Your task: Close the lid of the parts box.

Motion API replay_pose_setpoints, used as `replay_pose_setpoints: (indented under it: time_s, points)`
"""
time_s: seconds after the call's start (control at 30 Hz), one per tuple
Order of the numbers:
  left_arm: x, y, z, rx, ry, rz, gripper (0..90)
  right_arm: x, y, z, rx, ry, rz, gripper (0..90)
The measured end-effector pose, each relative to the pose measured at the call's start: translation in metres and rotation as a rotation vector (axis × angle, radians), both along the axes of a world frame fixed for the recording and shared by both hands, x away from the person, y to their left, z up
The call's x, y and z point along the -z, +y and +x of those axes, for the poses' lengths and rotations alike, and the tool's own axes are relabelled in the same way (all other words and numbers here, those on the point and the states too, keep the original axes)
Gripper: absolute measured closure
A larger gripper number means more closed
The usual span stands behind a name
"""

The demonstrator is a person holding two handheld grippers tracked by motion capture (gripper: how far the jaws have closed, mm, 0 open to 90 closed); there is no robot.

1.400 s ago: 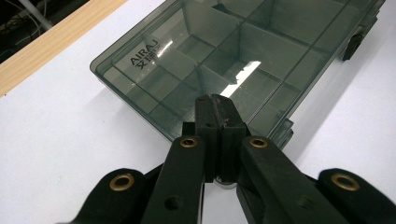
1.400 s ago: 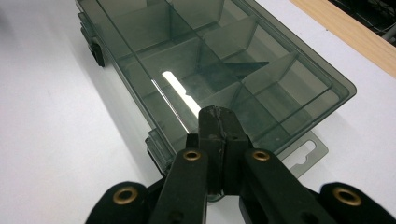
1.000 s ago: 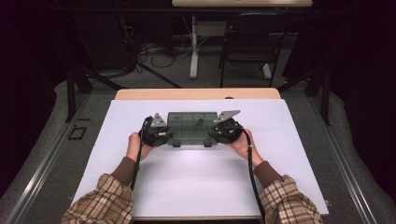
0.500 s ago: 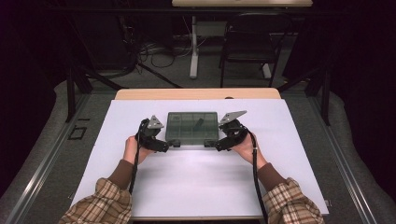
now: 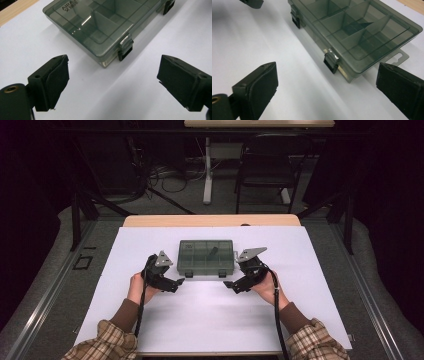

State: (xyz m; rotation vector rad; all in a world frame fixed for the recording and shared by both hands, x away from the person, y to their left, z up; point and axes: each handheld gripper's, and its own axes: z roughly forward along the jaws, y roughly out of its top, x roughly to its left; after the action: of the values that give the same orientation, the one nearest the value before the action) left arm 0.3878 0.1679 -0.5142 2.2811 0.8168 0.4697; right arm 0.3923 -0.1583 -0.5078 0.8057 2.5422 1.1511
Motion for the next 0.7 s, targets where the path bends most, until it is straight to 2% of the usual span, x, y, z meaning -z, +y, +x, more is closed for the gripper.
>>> replay_pose_setpoints:
  time_s: [0.17,0.33,0.47,0.7]
  points:
    - [0.002,0.002,-0.009,0.001,0.001,0.012,7.4,0.000,-0.003,-0.009,0.000,-0.011,-0.011,1.4]
    - [0.004,0.003,-0.019,0.004,-0.003,0.033,5.2,0.004,-0.008,-0.014,0.009,-0.002,-0.017,0.0]
    - [0.007,0.006,-0.027,-0.001,-0.005,0.043,2.5,0.008,-0.012,-0.020,-0.010,0.000,-0.022,0.0]
    - [0.010,0.011,-0.037,-0.003,0.007,0.045,0.3,0.010,-0.021,-0.033,-0.007,-0.008,-0.019,0.0]
